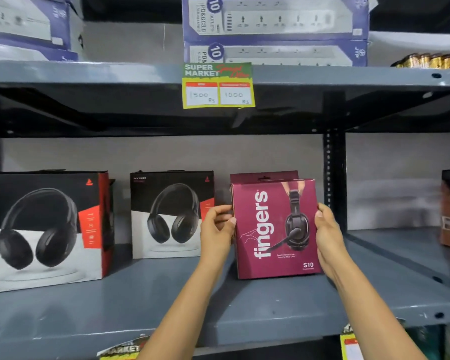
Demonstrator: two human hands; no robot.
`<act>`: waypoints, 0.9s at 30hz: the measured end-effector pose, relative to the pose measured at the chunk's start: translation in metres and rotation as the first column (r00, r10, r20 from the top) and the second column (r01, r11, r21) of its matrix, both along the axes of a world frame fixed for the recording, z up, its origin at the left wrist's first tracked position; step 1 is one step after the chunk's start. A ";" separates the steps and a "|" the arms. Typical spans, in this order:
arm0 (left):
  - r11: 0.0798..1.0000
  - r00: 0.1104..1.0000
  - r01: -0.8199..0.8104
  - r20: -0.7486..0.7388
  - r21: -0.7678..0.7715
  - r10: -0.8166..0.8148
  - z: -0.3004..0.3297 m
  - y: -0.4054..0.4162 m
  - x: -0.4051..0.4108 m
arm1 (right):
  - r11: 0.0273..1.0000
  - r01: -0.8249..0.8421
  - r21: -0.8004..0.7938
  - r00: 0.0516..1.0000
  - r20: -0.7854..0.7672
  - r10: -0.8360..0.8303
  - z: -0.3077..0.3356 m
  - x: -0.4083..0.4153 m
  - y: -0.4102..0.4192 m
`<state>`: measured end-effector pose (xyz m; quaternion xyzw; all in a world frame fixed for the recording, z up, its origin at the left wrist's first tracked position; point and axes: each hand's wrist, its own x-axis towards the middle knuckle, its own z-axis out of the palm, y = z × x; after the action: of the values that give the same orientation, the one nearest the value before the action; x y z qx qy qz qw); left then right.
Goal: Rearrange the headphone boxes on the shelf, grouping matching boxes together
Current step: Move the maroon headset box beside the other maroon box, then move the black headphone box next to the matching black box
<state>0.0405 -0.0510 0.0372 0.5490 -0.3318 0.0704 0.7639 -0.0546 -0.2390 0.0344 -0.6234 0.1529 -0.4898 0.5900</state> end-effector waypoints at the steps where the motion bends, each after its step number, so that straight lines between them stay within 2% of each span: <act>1: 1.000 1.000 0.008 -0.003 0.005 -0.008 -0.002 -0.005 -0.001 | 1.000 0.016 0.005 1.000 0.000 -0.016 -0.001 -0.001 -0.005; 6: 1.000 1.000 0.014 0.025 0.027 -0.015 -0.004 -0.020 -0.004 | 0.995 0.095 0.028 0.995 0.012 -0.095 -0.004 -0.005 -0.014; 8: 0.999 0.999 0.026 0.026 0.042 -0.027 -0.003 -0.018 -0.006 | 0.975 0.222 -0.031 0.974 0.059 -0.220 -0.004 -0.007 -0.006; 11: 0.999 0.994 -0.045 0.096 -0.006 0.046 0.005 0.005 -0.003 | 0.809 0.558 -0.184 0.808 0.342 -0.479 0.008 -0.012 0.022; 13: 0.984 0.971 -0.173 0.156 -0.048 0.179 0.016 0.036 0.008 | 0.745 0.635 -0.204 0.718 0.512 -0.472 0.024 -0.008 0.052; 15: 0.955 0.939 -0.279 0.180 -0.095 0.293 0.029 0.075 0.022 | 0.759 0.610 -0.227 0.720 0.558 -0.412 0.040 0.005 0.085; 21: 0.858 0.858 -0.476 0.113 -0.194 0.502 0.047 0.218 0.071 | 0.888 0.327 -0.324 0.867 0.476 -0.146 0.051 0.077 0.205; 24: 0.812 0.813 -0.558 0.081 -0.171 0.576 0.041 0.271 0.092 | 0.905 0.196 -0.378 0.915 0.403 -0.030 0.043 0.113 0.254; 27: 0.700 0.699 -0.702 0.063 -0.130 0.712 0.027 0.315 0.110 | 0.924 0.024 -0.383 0.955 0.281 0.092 0.031 0.148 0.301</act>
<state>0.1503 0.2637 0.0638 0.5923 -0.1325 0.4038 0.6845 0.0933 0.0625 0.0657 -0.6490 -0.0459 -0.5868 0.4820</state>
